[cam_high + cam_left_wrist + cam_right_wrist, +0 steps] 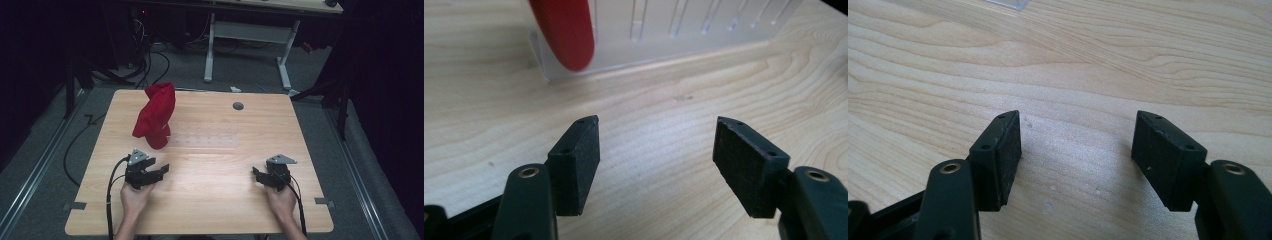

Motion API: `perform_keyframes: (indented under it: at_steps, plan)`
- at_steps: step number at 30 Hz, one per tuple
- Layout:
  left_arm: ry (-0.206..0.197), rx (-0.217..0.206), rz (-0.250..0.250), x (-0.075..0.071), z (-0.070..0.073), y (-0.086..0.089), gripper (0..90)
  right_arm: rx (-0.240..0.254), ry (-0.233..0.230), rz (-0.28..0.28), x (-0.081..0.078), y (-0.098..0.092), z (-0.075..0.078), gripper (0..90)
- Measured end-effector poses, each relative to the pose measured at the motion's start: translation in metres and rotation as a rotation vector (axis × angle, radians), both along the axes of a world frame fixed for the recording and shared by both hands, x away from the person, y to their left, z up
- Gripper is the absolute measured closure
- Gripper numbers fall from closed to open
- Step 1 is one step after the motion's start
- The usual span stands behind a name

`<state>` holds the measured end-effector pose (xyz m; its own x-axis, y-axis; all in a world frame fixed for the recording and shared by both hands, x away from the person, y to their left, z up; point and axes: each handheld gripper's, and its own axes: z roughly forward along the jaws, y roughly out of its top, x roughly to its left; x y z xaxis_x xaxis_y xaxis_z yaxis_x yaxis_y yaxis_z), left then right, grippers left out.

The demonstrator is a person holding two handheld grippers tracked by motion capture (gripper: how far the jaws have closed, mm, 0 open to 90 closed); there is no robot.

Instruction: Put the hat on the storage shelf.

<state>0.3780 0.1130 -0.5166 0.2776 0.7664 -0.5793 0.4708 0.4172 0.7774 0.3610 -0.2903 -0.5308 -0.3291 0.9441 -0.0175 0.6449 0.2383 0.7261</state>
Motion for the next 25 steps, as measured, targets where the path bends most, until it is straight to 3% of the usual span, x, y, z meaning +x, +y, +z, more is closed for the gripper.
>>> perform_keyframes:
  at_steps: [11, 15, 19, 25]
  plan:
    - [0.005, 0.073, 0.0, -0.005, -0.014, -0.012, 35.3, 0.0, 0.0, 0.001, 0.0, 0.0, 0.0, 36.8]
    - [0.004, 0.128, 0.007, -0.006, -0.021, -0.016, 34.3, 0.0, -0.001, 0.002, 0.0, 0.0, 0.0, 36.8]
    - [-0.011, 0.212, 0.015, -0.01, -0.03, -0.022, 33.7, -0.001, -0.001, 0.002, 0.0, 0.0, 0.0, 36.8]
    - [-0.008, 0.216, 0.007, -0.011, -0.03, -0.023, 31.2, 0.0, 0.0, 0.002, 0.0, 0.0, 0.0, 36.8]
